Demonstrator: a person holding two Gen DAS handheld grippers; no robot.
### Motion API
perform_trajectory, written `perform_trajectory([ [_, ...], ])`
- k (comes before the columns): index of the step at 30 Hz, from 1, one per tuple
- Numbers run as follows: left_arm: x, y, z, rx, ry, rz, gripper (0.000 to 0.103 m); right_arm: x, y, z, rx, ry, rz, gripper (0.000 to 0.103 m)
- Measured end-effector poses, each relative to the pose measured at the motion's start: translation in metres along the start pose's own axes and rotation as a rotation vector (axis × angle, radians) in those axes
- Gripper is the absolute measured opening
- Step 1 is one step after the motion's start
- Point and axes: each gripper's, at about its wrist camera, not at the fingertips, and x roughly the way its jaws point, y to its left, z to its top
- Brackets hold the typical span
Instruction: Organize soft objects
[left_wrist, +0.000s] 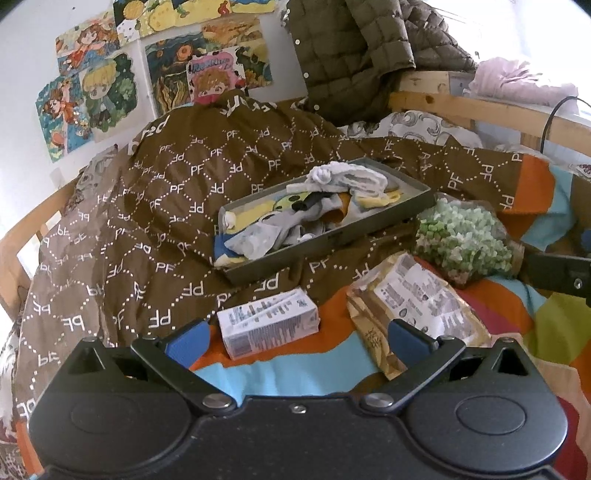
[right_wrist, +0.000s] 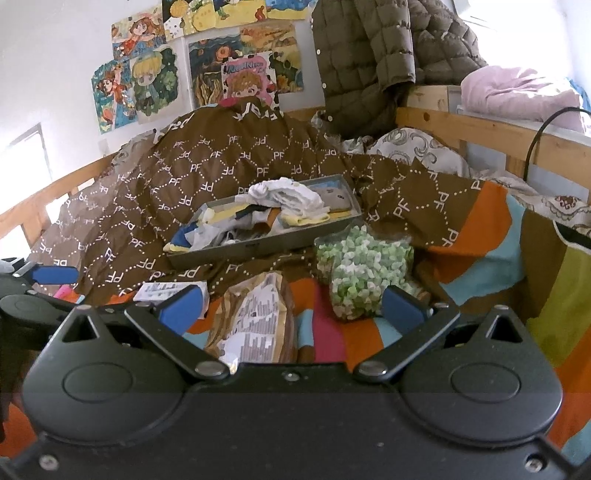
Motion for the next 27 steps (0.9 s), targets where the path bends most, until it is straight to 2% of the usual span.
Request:
perform_trajectory([
  [27, -0.004, 0.012, -0.052, -0.156, 0.131, 0.047, 0.102, 0.007, 0.003, -0.042, -0.017, 0.096, 0.053, 0.102],
])
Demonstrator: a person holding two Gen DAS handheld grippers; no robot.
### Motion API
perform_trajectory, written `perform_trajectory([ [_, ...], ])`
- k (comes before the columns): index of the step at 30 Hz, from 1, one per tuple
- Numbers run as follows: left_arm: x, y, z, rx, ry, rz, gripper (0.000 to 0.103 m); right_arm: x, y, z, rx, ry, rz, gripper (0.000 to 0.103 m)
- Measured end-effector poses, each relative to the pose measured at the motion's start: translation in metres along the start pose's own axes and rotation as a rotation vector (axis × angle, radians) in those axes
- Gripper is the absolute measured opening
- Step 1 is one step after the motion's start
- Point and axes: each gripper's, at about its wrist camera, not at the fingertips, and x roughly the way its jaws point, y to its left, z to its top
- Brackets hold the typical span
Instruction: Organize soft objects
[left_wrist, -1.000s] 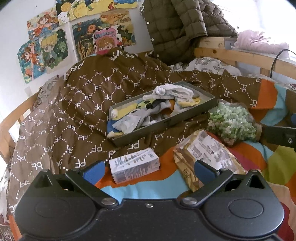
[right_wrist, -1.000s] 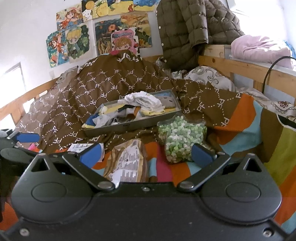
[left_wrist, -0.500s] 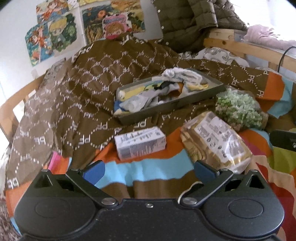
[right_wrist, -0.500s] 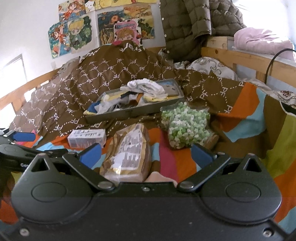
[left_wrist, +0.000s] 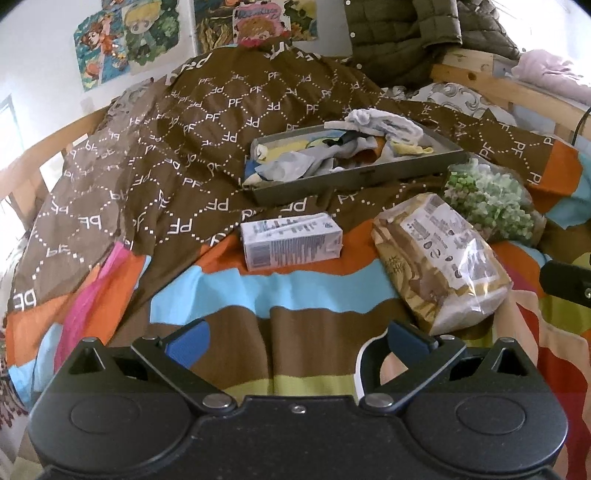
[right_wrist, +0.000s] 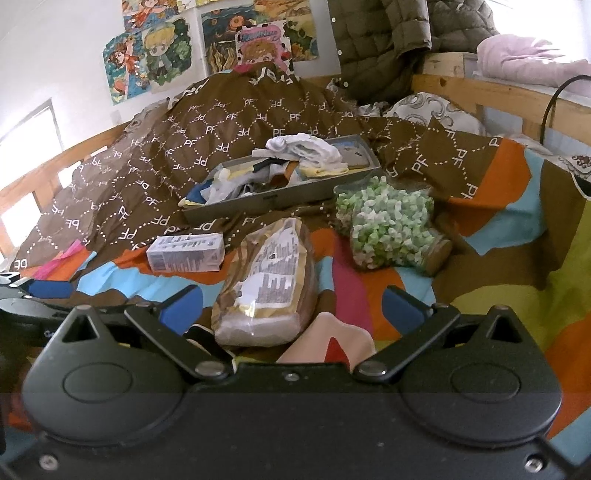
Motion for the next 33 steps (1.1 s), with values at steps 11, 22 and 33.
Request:
perform_trajectory([
  [11, -0.001, -0.003, -0.007, -0.005, 0.017, 0.005, 0.102, 0.007, -0.001, -0.004, 0.021, 0.024, 0.006, 0.102],
  [22, 0.0, -0.002, -0.016, -0.024, 0.047, 0.023, 0.102, 0.013, 0.003, -0.007, 0.018, 0.057, 0.013, 0.102],
  [33, -0.001, -0.003, -0.017, -0.024, 0.05, 0.028, 0.102, 0.018, 0.002, -0.011, 0.009, 0.085, 0.004, 0.102],
])
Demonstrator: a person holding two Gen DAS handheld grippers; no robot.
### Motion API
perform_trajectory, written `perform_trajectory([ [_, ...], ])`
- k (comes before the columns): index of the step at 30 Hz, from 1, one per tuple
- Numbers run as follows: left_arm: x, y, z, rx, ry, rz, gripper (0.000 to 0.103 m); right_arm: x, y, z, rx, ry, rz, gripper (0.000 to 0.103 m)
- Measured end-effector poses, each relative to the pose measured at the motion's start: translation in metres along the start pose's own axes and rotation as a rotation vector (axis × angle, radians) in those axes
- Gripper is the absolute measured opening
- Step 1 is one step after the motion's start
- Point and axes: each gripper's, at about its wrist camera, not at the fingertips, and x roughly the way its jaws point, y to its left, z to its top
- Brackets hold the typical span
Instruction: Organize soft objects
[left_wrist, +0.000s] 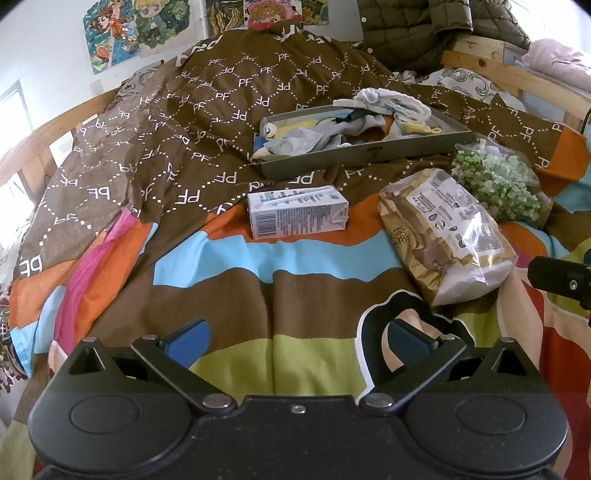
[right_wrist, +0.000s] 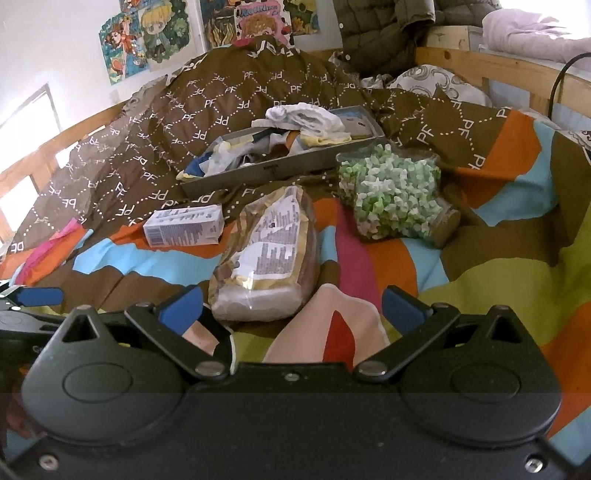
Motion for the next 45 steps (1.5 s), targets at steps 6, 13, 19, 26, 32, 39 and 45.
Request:
perform_trajectory([
  [6, -0.0007, 0.0013, -0.0004, -0.009, 0.0, 0.0, 0.102, 0.0013, -0.0027, 0.0005, 0.005, 0.006, -0.009, 0.102],
  [13, -0.0065, 0.0033, -0.0029, -0.019, -0.011, -0.001, 0.102, 0.0023, -0.0057, -0.0005, 0.009, 0.011, -0.02, 0.102],
  [19, -0.0064, 0.0044, -0.0015, -0.033, -0.012, 0.004, 0.102, 0.004, -0.0052, -0.0012, 0.002, 0.022, -0.022, 0.102],
  [26, -0.0069, 0.0042, -0.0017, -0.04, -0.015, 0.007, 0.102, 0.0044, -0.0053, -0.0012, 0.0, 0.025, -0.021, 0.102],
  [32, -0.0068, 0.0045, -0.0022, -0.039, -0.016, 0.007, 0.102, 0.0044, -0.0051, -0.0012, 0.001, 0.024, -0.021, 0.102],
  [39, -0.008, 0.0023, -0.0019, -0.034, -0.011, 0.001, 0.102, 0.0044, -0.0048, -0.0013, 0.001, 0.025, -0.022, 0.102],
  [45, -0.0089, 0.0014, -0.002, -0.031, -0.013, 0.001, 0.102, 0.0047, -0.0057, -0.0014, -0.001, 0.027, -0.02, 0.102],
])
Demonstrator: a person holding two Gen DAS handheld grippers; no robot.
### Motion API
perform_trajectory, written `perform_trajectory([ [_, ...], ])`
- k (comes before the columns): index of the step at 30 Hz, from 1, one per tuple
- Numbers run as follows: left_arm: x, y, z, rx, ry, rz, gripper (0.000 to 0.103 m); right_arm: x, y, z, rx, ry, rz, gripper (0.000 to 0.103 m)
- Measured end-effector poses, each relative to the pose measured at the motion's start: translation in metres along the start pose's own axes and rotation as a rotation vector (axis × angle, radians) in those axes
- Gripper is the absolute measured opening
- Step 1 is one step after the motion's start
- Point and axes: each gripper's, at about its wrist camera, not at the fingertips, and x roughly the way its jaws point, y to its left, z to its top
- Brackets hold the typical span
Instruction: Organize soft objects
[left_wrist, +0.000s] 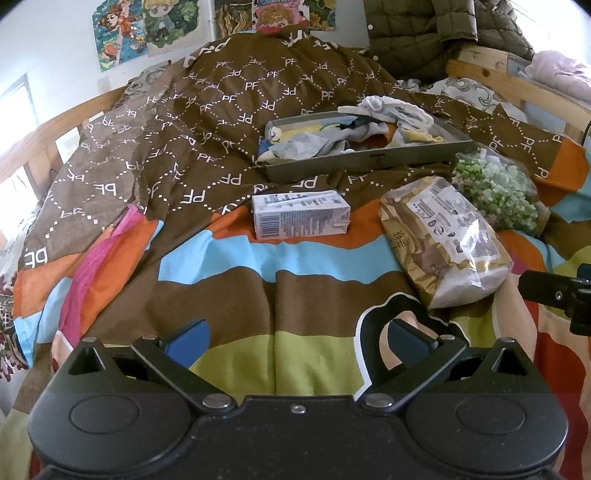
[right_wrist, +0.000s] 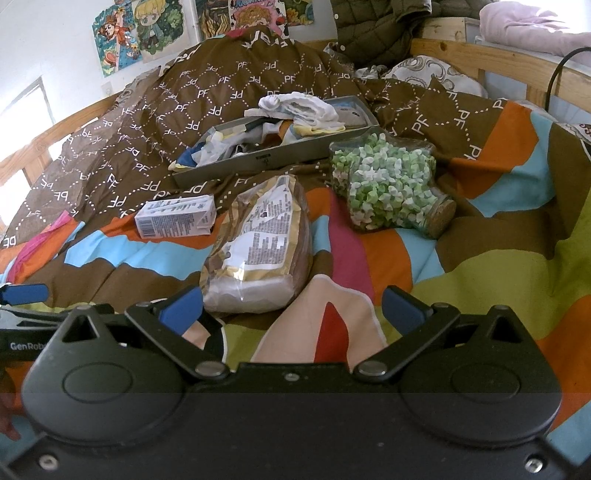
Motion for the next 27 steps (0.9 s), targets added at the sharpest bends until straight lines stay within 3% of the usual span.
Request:
perform_trajectory([
  [27, 0.0004, -0.0022, -0.004, 0.01, 0.005, -0.012, 0.102, 0.001, -0.0002, -0.0017, -0.003, 0.003, 0.001, 0.102],
])
